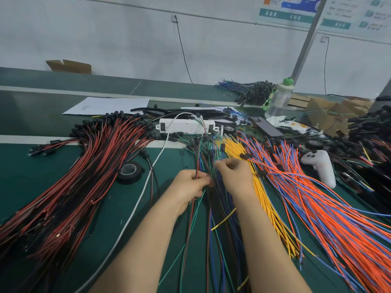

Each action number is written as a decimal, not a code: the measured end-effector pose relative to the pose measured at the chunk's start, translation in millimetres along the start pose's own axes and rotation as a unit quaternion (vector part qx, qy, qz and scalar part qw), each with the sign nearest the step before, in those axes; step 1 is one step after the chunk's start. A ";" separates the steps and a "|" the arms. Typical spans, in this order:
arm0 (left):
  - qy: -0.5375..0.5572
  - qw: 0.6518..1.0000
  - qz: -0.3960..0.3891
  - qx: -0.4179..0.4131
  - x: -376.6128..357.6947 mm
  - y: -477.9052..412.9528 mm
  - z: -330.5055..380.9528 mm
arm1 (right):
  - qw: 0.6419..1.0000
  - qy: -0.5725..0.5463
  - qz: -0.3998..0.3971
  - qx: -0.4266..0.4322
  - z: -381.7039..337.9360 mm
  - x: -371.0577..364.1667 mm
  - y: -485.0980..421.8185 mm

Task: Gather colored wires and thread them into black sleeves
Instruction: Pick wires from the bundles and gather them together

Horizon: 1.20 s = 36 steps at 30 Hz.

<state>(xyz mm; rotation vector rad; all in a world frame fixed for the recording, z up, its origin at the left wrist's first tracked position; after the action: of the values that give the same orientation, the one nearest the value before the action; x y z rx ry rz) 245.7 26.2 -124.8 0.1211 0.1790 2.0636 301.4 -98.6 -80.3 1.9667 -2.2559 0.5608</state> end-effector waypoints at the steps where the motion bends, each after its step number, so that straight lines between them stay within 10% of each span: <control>1: 0.018 1.000 -0.003 0.007 -0.3 0.0 0.1 | 0.999 -0.040 -0.004 -0.027 3.2 -1.7 0.8; 15: 0.161 0.984 -0.040 0.068 -4.5 8.3 6.0 | 0.989 -0.111 -0.047 -0.084 10.6 -13.4 3.9; 30: -0.200 0.962 0.049 -0.181 -2.4 0.6 28.4 | 0.988 -0.081 -0.070 -0.116 15.6 -15.5 7.3; 36: -0.120 0.991 0.052 -0.016 -4.7 3.7 20.9 | 0.983 -0.153 -0.096 -0.040 -14.0 -12.7 11.1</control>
<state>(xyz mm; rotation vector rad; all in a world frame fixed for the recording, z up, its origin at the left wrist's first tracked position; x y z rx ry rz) 248.2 22.0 -103.6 0.3648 -0.0089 2.1340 290.3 -80.9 -73.6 2.3302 -2.1679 0.1507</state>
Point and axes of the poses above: each hand's wrist, its own y-axis away from the middle knuckle, its own x-axis out of the back of the hand, z = x × y, the point moved 9 cm from there along -y, towards the middle knuckle, and after that the axes turned 11 degrees about z, right-handed, at the moved point
